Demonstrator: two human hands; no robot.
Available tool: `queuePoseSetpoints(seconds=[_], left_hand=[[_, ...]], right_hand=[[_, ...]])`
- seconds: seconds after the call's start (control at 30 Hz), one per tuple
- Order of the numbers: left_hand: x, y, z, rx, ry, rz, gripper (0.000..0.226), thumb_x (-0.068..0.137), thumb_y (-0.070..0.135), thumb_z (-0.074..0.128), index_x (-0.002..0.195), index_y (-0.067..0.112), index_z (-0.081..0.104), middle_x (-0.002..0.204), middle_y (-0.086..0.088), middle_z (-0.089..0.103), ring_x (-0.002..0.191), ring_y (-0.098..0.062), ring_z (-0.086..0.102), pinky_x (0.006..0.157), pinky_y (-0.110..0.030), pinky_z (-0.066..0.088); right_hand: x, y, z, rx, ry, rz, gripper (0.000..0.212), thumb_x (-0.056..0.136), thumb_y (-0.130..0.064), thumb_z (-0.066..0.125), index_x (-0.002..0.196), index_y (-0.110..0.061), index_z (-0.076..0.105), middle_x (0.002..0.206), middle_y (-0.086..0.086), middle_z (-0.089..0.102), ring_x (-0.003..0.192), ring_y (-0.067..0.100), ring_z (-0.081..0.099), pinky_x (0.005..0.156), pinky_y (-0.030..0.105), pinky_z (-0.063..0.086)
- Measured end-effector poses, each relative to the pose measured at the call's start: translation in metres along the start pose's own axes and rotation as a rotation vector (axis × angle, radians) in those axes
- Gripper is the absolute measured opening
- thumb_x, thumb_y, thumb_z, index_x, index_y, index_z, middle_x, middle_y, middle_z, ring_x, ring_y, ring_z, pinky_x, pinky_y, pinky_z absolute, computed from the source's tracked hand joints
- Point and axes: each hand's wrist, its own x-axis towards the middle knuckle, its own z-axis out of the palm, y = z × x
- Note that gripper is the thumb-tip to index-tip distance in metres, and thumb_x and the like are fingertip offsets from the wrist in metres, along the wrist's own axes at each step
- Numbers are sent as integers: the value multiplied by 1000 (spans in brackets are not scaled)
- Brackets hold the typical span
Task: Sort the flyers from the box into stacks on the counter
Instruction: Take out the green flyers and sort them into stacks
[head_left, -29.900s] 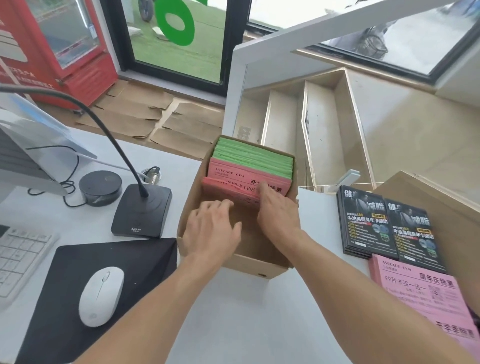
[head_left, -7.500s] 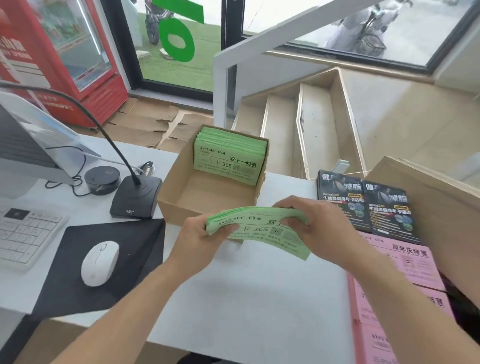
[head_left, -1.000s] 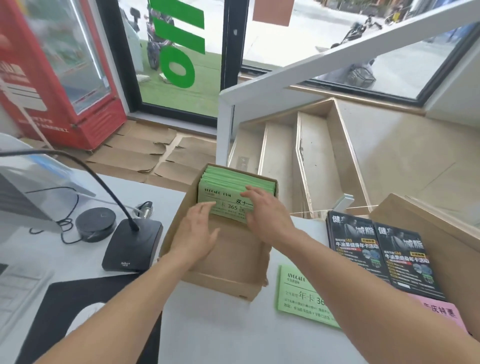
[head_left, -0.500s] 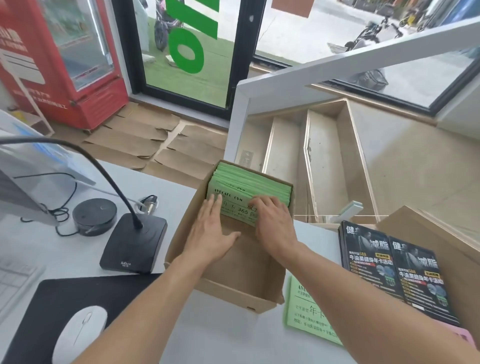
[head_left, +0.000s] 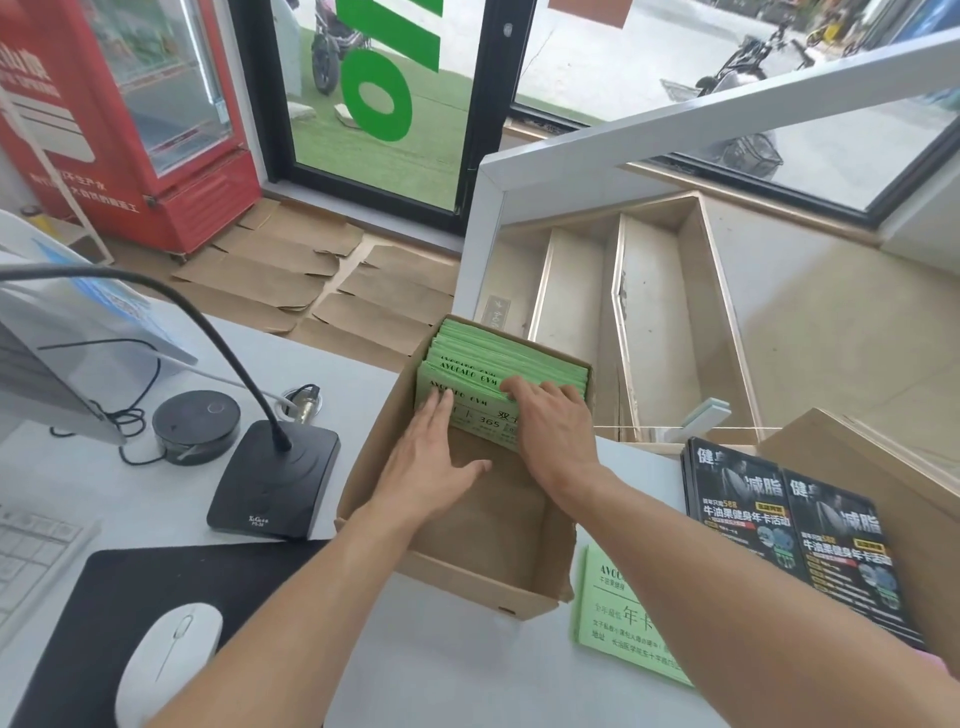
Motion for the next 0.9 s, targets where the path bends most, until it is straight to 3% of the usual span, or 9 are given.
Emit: queuePoseSetpoints(seconds=[0.1, 0.17, 0.3, 0.43, 0.53, 0.63, 0.7, 0.77, 0.9], left_hand=[[0, -1, 1, 3, -4, 9, 106, 88, 54, 69, 163, 26, -1, 170, 11, -8, 156, -9, 2, 127, -36, 14], [0, -2, 1, 5, -8, 9, 106, 88, 54, 69, 163, 26, 0, 169, 11, -9, 156, -9, 2, 127, -37, 15], [2, -2, 1, 5, -20, 5, 105, 88, 56, 68, 163, 27, -1, 169, 13, -10, 156, -10, 2, 126, -37, 15], [4, -3, 4, 24, -40, 28, 103, 89, 57, 66, 163, 28, 0, 169, 13, -7, 155, -5, -3, 127, -37, 11], [4, -3, 4, 41, -52, 47, 100, 90, 57, 64, 163, 29, 2, 169, 13, -7, 155, -4, -6, 128, -39, 9], [3, -1, 3, 41, -66, 50, 99, 90, 58, 64, 163, 29, 2, 169, 12, -7, 155, -5, -6, 128, -38, 9], [2, 0, 2, 36, -74, 49, 99, 90, 57, 64, 163, 29, 3, 169, 12, -7, 155, -6, -5, 127, -36, 8], [1, 0, 0, 36, -83, 45, 99, 91, 57, 64, 163, 29, 3, 169, 13, -8, 155, -6, -4, 127, -35, 9], [0, 2, -1, 33, -95, 47, 98, 91, 56, 64, 163, 29, 4, 169, 13, -9, 155, -6, -3, 126, -34, 10]], right_hand=[[1, 7, 2, -52, 2, -13, 62, 72, 5, 69, 127, -24, 64, 95, -2, 77, 83, 24, 68, 83, 37, 44], [-1, 12, 5, -66, 10, -50, 66, 70, 5, 73, 129, -23, 65, 105, -1, 78, 87, 24, 72, 84, 38, 47], [-3, 11, 7, -8, 17, -75, 70, 70, 8, 70, 134, -22, 66, 126, -4, 71, 108, 24, 72, 86, 37, 56], [-7, 11, 9, 10, -7, -77, 68, 76, 7, 66, 138, -22, 62, 134, -3, 66, 125, 27, 63, 100, 41, 52], [-8, 13, 10, -12, 26, -103, 62, 75, 5, 70, 132, -20, 66, 123, 1, 72, 124, 29, 63, 104, 44, 48], [-9, 13, 6, 58, 57, -97, 54, 75, 5, 70, 123, -19, 70, 101, 0, 78, 102, 28, 70, 87, 40, 54], [-9, 9, 0, 152, 10, -76, 51, 84, 2, 63, 129, -22, 63, 111, -4, 76, 102, 25, 69, 82, 38, 56], [-8, 7, -3, 206, -46, -56, 51, 92, -3, 56, 137, -26, 53, 123, -8, 70, 110, 21, 67, 86, 39, 55], [-7, 2, -8, 255, -166, 37, 62, 92, -6, 55, 146, -32, 37, 126, -8, 66, 110, 21, 66, 85, 38, 54]])
